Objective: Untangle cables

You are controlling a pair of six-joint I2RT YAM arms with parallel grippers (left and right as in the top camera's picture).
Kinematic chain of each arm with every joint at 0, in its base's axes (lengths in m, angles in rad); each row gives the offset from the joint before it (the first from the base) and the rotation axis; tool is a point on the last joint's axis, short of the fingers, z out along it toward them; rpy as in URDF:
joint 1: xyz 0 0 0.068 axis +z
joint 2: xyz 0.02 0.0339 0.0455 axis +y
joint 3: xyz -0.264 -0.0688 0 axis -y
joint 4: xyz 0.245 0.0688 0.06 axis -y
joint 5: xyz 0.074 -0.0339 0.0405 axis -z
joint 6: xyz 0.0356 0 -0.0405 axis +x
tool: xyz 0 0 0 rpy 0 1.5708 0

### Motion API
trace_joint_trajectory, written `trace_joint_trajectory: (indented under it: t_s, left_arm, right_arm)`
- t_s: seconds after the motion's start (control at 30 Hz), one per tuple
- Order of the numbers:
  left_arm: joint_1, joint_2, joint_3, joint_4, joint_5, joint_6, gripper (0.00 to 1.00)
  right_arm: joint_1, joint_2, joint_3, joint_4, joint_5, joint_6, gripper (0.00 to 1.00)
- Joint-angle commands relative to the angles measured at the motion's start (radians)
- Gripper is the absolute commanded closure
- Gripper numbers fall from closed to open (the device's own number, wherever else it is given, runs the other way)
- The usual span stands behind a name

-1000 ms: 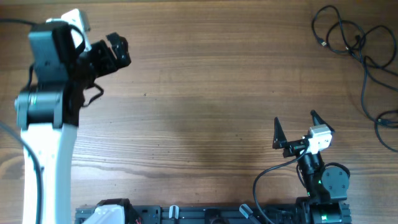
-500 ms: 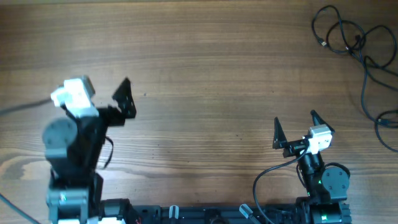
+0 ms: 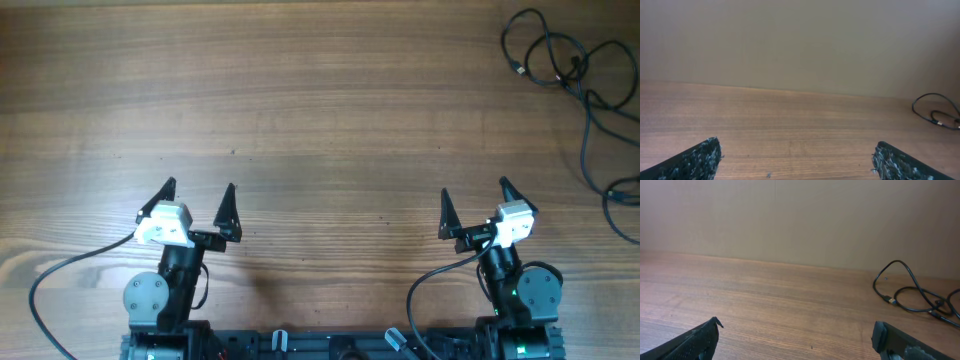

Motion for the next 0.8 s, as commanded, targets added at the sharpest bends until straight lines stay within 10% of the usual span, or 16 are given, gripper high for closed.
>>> trace_joint_trajectory:
  t_s: [0.0, 0.77]
  left_arm:
    - [-0.005, -0.051, -0.048, 0.000, -0.018, 0.026, 0.00]
    - [-0.004, -0.095, -0.114, -0.060, -0.102, 0.024, 0.00]
  right_arm:
    - [0.003, -0.011, -0.001, 0.003, 0.010, 0.016, 0.00]
    - [0.003, -0.011, -0.001, 0.003, 0.010, 0.016, 0.00]
